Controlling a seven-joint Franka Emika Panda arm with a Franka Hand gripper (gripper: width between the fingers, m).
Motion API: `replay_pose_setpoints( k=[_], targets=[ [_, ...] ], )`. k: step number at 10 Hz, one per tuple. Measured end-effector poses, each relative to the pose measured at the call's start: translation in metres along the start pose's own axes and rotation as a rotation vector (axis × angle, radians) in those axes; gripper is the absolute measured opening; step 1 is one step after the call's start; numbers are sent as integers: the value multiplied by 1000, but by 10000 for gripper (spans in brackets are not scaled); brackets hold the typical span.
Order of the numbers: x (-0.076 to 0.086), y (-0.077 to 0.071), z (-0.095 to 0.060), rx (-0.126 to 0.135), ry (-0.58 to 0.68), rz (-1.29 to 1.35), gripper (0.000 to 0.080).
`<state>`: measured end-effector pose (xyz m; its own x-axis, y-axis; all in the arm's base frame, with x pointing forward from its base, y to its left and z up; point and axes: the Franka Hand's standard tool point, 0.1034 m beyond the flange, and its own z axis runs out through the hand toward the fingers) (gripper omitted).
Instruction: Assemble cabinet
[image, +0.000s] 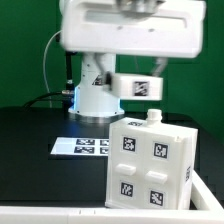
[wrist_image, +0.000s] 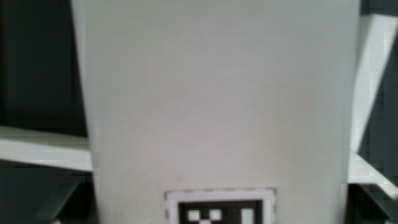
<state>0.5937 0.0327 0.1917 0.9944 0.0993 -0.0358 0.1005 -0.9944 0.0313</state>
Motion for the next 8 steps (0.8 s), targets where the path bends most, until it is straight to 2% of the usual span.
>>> replay_pose_setpoints(
  k=[3, 5, 8],
  targets=[
    [-1, 0, 2, 0, -4, -2, 555],
    [-2, -19, 6, 3, -11, 38, 555],
    [-2, -20, 17, -3, -24, 38, 555]
  ],
)
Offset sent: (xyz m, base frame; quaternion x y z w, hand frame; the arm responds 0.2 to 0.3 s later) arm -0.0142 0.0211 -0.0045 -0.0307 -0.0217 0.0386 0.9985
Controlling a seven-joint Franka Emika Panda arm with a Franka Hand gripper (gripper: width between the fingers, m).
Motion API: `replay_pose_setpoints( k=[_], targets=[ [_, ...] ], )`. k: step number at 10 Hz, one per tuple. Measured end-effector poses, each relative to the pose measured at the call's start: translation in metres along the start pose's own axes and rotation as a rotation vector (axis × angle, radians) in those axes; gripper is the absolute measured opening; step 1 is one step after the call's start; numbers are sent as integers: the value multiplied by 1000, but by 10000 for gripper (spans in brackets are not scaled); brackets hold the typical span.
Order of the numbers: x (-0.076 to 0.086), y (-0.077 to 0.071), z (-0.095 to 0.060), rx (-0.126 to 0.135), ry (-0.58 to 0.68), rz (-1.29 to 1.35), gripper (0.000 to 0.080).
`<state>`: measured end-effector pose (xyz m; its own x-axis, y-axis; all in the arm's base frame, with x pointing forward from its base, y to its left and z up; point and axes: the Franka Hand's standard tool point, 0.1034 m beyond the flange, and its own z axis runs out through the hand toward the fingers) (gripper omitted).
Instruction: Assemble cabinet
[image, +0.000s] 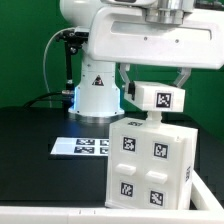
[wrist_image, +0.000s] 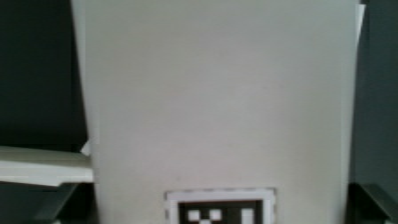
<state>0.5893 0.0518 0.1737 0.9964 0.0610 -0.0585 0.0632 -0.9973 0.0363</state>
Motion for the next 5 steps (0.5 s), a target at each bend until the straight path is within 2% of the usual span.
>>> replay_pose_setpoints(
  k=[3, 5],
  targets=[
    [10, -1, 0, -5, 20, 4, 555],
    [11, -10, 6, -5, 20, 20, 555]
  ],
)
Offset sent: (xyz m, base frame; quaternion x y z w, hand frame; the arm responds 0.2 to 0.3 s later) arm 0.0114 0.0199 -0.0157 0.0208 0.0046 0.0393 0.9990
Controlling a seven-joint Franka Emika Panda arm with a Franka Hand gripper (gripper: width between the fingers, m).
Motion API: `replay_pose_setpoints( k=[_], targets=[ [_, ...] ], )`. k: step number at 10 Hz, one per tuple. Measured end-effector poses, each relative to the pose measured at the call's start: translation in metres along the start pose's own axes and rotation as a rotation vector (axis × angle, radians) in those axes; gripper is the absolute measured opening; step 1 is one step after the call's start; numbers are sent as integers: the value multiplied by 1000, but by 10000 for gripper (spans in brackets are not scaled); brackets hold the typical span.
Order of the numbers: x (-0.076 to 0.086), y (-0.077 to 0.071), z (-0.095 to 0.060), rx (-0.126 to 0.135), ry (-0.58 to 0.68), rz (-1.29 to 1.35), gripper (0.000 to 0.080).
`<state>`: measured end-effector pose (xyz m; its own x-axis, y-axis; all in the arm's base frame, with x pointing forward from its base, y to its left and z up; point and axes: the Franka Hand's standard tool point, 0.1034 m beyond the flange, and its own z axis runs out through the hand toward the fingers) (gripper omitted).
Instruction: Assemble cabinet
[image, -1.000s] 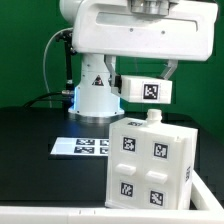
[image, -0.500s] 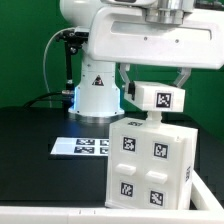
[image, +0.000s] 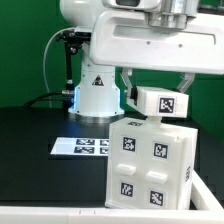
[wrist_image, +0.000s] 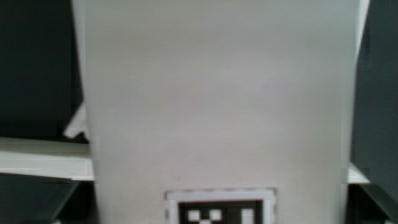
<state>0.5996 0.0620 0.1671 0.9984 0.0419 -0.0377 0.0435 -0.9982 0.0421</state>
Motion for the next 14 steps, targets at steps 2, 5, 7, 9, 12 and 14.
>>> replay_pose_setpoints(
  k=[2, 5, 7, 9, 12, 14],
  targets=[
    [-2, 1, 6, -2, -10, 5, 556],
    [1, 10, 11, 21, 10, 34, 556],
    [1, 10, 11, 20, 13, 35, 556],
    [1, 10, 11, 20, 13, 35, 556],
    [2, 11, 11, 21, 18, 82, 556],
    [8, 13, 11, 24, 30, 208, 556]
  ],
)
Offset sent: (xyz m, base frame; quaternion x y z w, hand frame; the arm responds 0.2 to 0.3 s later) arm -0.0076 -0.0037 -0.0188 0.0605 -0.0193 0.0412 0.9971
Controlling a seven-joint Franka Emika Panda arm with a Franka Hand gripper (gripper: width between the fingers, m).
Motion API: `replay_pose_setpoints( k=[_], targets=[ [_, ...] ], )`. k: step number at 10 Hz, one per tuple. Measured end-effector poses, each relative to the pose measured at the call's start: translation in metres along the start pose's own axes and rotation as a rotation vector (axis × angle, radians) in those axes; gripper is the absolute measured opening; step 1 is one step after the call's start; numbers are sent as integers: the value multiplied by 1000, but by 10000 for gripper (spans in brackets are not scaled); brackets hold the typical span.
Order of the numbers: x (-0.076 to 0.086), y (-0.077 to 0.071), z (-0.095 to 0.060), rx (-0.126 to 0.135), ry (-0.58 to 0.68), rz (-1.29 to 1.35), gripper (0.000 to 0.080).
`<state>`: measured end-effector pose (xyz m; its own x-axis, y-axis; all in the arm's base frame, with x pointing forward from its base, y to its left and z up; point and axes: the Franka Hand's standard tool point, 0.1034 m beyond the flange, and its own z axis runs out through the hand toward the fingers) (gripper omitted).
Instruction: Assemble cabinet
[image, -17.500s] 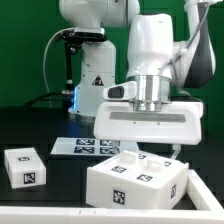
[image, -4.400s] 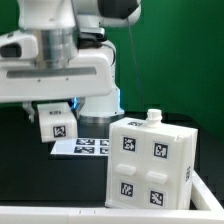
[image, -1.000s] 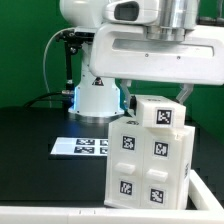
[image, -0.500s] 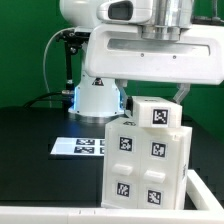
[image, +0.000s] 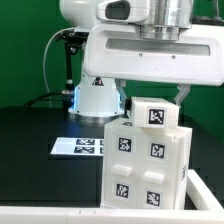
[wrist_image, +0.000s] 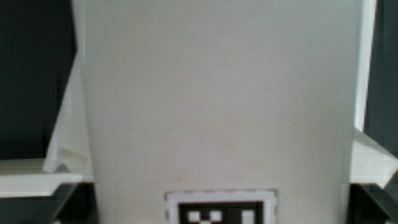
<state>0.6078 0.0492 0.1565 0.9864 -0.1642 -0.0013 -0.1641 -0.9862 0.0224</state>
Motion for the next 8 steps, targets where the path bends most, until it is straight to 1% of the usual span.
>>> replay_pose_setpoints(
  k=[1, 2, 4, 5, 6, 7, 8],
  targets=[
    [1, 0, 0, 8, -1, 160, 556],
    [1, -2, 1, 10, -1, 277, 556],
    [2, -6, 1, 56, -17, 554, 556],
    [2, -11, 1, 62, -17, 649, 556],
    [4, -14, 1, 90, -24, 755, 556],
    [4, -14, 1, 103, -34, 835, 556],
    [3, -19, 1, 97, -35, 884, 556]
  ],
)
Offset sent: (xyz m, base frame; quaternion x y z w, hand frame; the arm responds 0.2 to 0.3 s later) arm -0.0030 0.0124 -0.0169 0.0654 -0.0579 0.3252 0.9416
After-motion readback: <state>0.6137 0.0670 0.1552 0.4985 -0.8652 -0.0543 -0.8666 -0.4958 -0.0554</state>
